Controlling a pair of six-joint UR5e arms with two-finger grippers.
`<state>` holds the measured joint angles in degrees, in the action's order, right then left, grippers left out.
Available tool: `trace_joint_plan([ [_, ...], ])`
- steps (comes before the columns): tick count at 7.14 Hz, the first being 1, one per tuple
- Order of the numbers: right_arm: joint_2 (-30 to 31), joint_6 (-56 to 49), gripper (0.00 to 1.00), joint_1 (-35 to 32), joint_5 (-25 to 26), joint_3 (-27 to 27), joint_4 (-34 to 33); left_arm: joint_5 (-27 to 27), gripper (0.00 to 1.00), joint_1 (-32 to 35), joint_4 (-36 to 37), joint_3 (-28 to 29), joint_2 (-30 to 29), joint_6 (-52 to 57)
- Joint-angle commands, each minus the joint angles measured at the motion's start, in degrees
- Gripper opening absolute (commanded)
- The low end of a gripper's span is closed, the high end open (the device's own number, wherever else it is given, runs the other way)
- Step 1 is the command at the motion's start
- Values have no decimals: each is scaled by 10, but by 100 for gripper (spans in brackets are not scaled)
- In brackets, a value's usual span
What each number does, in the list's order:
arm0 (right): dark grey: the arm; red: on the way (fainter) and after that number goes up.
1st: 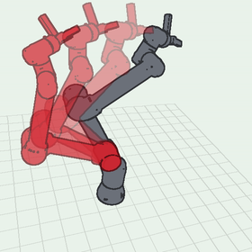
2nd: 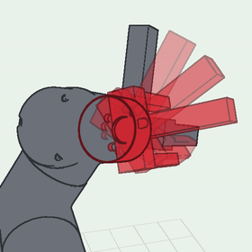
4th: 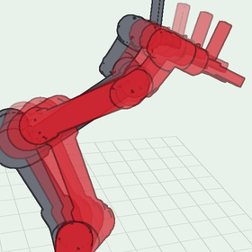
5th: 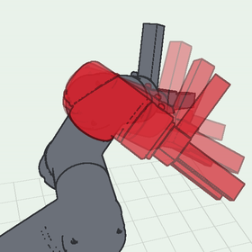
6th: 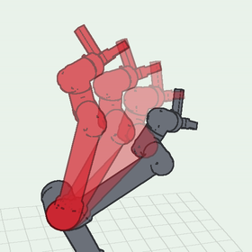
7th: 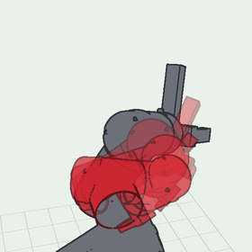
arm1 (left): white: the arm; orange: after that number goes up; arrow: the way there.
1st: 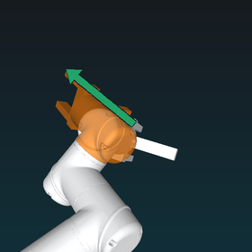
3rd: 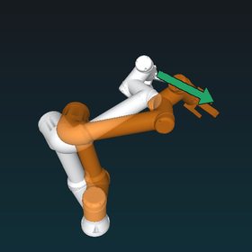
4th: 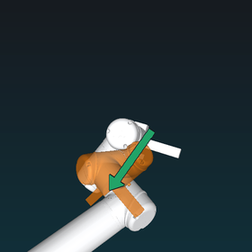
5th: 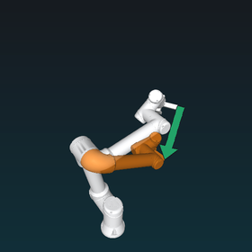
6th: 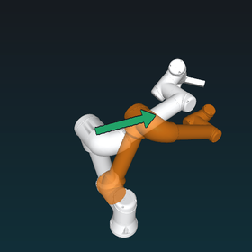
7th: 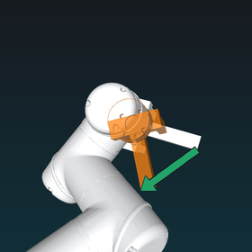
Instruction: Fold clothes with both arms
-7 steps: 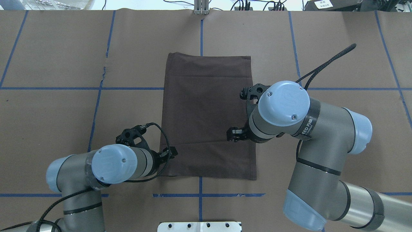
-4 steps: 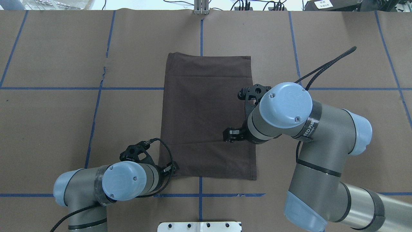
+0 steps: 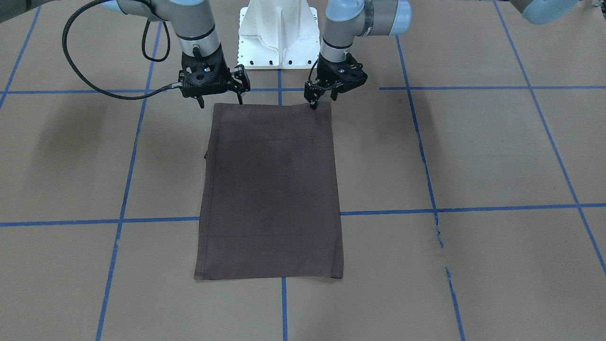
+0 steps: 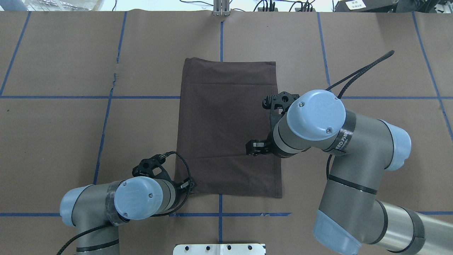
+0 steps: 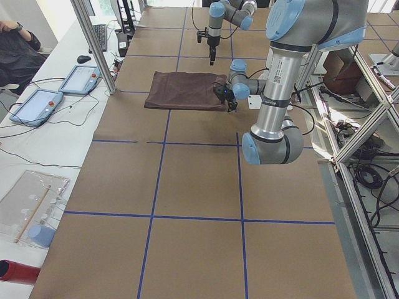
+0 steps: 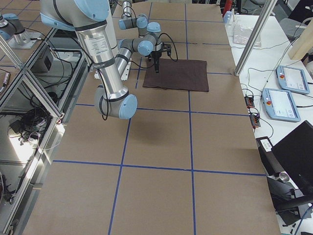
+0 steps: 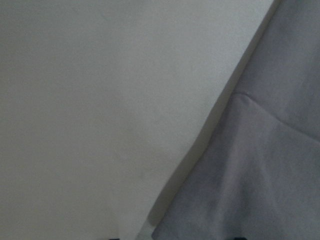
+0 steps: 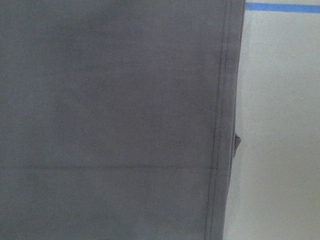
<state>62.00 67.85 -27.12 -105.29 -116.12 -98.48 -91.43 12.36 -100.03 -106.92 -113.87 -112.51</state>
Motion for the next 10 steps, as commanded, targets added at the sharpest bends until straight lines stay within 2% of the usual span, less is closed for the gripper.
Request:
trace_joint_plan([
  [1, 1, 0, 100, -1, 0, -4, 0, 0, 69, 0, 1, 1, -3, 0],
  [2, 1, -1, 100, -2, -1, -4, 0, 1, 57, 0, 0, 2, -3, 0],
  [4, 16, -1, 100, -2, -1, -16, 0, 12, 45, 0, 0, 6, -7, 2],
  [5, 17, -1, 100, -2, -1, -16, 0, 12, 32, -1, 0, 5, -8, 2],
  [6, 17, -1, 100, -2, -1, -16, 0, 12, 10, -1, 0, 4, -10, 2],
  [7, 17, 0, 100, -2, -1, -16, 0, 12, 0, -1, 0, 1, -10, 5],
  [10, 17, 9, 100, 0, 0, -16, 2, 10, 0, 4, 1, -11, -9, 9],
])
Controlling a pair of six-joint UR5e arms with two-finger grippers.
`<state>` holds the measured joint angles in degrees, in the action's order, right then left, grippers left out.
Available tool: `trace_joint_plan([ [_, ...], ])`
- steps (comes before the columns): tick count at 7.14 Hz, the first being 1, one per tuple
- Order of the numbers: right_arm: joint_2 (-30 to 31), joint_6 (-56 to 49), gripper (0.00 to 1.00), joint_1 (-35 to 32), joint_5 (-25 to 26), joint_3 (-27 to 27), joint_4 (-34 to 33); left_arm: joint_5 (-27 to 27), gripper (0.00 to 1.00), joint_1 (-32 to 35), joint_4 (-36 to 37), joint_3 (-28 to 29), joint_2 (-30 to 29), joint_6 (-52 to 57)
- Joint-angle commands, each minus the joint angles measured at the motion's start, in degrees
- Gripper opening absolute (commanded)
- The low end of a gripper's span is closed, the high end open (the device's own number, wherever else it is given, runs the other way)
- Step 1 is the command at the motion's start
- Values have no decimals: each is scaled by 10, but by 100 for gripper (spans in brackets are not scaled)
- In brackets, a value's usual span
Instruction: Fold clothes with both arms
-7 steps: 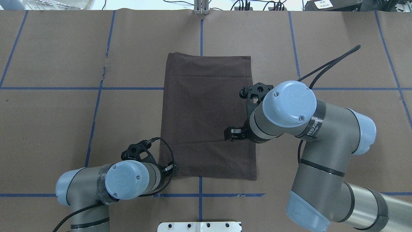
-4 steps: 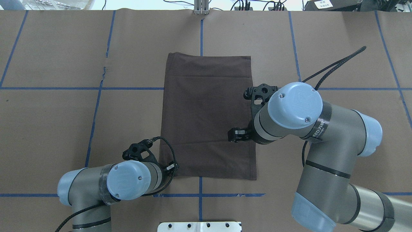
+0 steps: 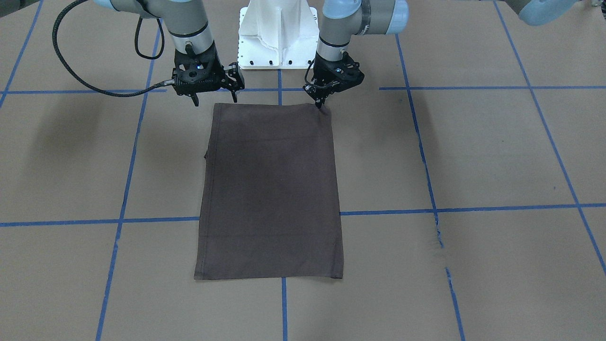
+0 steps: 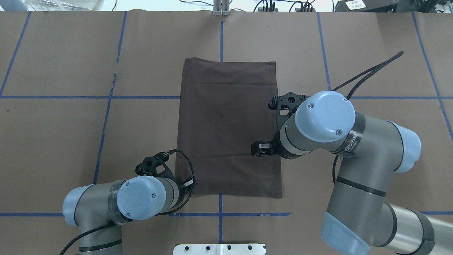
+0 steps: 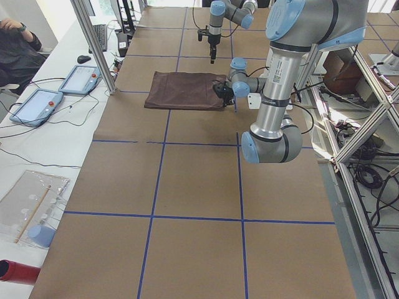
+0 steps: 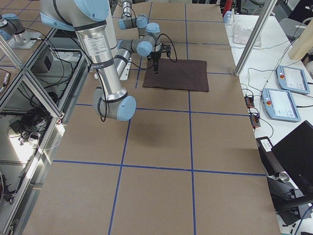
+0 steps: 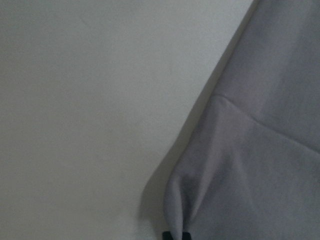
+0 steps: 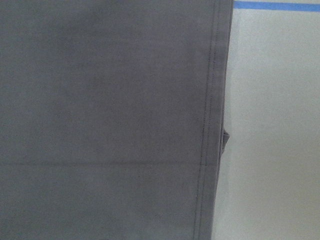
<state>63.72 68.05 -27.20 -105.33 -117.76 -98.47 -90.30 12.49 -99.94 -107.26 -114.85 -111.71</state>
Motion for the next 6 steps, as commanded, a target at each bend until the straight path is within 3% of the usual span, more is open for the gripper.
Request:
trace_joint_plan([
  [1, -1, 98, 100, 7, 1, 2, 3, -2, 0, 3, 2, -14, 0, 1],
  [4, 20, 361, 100, 53, 12, 38, 125, -3, 0, 3, 2, -14, 0, 1],
  [6, 33, 378, 100, 66, 41, 66, 125, -4, 0, 2, 2, -14, 0, 1],
])
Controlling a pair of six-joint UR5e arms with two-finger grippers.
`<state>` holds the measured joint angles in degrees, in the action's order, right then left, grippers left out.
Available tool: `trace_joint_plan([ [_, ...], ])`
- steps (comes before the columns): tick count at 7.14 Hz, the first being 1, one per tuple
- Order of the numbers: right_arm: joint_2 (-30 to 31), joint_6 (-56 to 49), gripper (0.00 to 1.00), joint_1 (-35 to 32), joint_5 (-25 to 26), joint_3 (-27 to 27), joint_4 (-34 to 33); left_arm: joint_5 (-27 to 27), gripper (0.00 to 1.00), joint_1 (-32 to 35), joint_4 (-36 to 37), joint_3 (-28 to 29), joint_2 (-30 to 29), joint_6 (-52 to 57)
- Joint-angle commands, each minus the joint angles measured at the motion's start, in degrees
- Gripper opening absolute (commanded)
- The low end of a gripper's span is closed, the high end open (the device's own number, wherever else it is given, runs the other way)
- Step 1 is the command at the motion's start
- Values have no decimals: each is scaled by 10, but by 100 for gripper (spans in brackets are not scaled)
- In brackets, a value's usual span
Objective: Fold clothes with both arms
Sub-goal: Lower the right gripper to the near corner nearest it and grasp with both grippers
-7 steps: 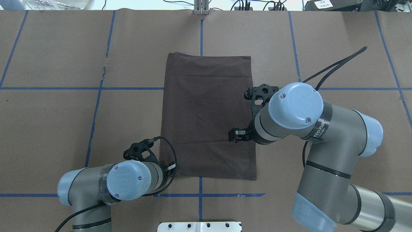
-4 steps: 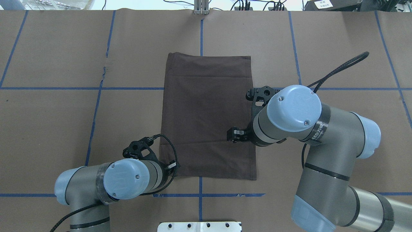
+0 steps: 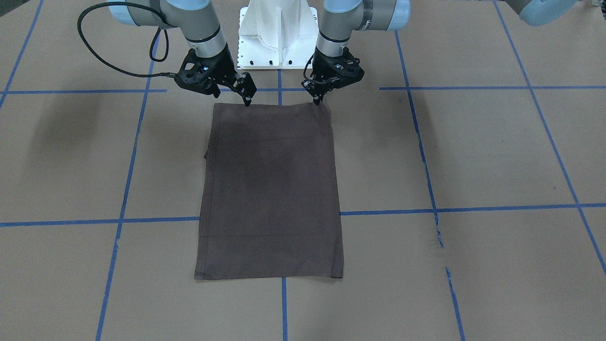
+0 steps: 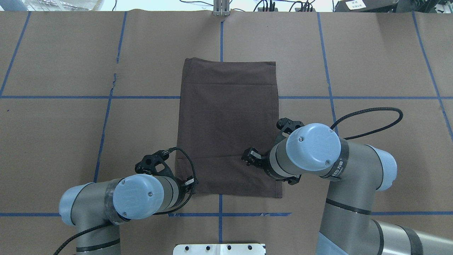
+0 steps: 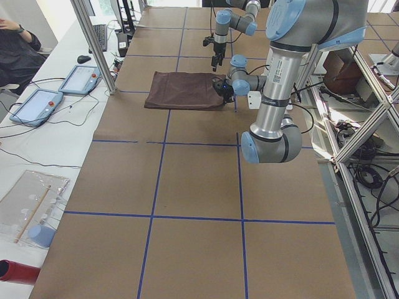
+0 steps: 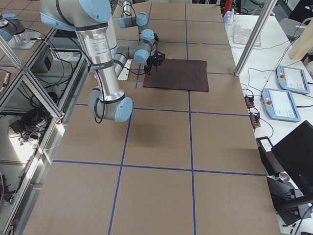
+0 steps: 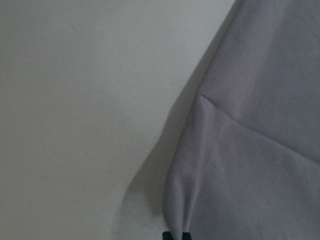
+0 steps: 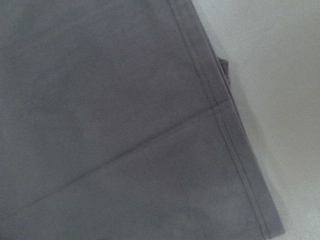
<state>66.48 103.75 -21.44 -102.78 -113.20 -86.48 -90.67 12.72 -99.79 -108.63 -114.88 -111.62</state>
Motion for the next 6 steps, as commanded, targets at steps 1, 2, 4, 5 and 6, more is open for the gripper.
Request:
trace_joint_plan([
  [1, 2, 44, 100, 14, 16, 41, 5, 0, 0, -1, 0, 1, 0, 0],
  [2, 4, 48, 100, 21, 17, 45, 3, 1, 0, 0, 0, 0, 0, 0],
  [4, 8, 48, 100, 28, 18, 52, -1, 1, 0, -1, 0, 0, -1, 0],
  [5, 7, 48, 100, 30, 18, 63, 0, 1, 0, -1, 0, 0, -1, 0],
  [6, 7, 48, 100, 31, 18, 66, 0, 1, 0, 0, 0, 0, -1, 0],
])
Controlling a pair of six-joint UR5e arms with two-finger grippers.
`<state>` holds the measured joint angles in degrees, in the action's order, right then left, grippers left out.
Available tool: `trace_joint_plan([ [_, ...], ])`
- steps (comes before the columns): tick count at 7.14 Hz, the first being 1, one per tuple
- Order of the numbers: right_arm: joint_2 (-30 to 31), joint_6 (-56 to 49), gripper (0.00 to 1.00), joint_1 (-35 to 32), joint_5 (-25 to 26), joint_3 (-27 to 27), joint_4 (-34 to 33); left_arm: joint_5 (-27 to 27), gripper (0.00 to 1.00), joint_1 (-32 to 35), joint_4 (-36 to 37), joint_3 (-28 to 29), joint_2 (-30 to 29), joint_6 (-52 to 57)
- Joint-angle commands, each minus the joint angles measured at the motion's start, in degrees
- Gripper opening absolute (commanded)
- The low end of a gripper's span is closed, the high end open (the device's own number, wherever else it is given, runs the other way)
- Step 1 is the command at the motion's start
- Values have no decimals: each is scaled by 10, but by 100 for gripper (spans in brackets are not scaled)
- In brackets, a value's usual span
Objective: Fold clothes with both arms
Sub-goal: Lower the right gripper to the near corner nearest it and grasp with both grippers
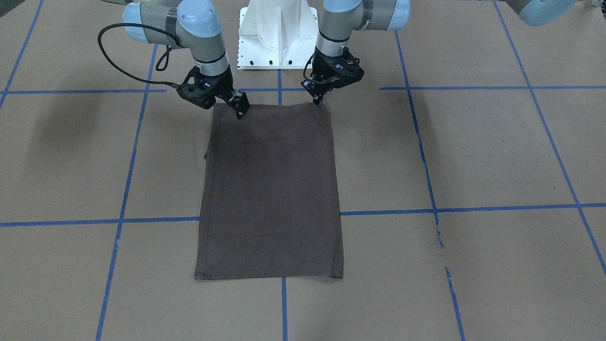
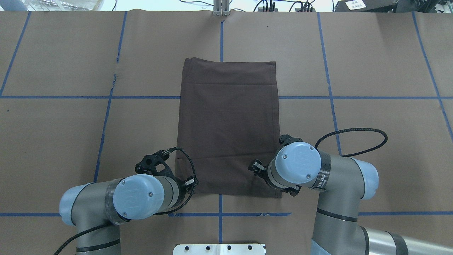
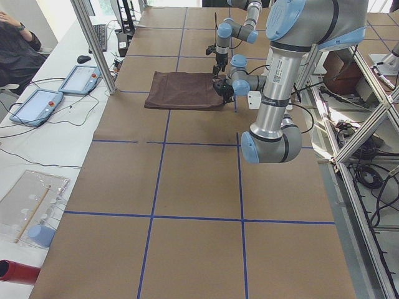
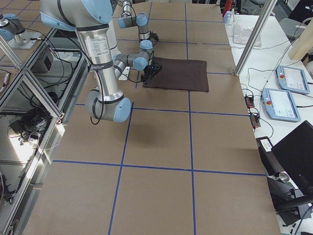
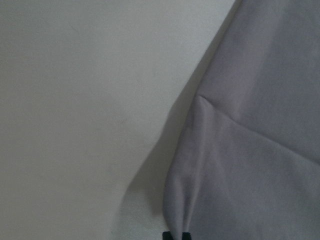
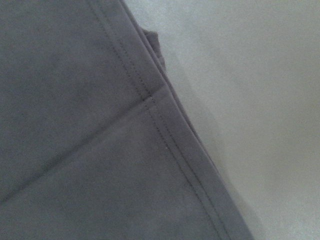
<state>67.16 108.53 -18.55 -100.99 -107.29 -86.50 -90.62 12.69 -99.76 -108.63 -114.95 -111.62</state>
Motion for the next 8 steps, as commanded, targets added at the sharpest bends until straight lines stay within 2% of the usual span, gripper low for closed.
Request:
trace_joint_plan([
  [1, 0, 0, 100, 3, 0, 13, 0, 0, 0, 1, -1, 0, 0, 0],
  [8, 5, -7, 100, 11, 1, 27, 5, 0, 0, 1, 0, 0, 0, 0],
])
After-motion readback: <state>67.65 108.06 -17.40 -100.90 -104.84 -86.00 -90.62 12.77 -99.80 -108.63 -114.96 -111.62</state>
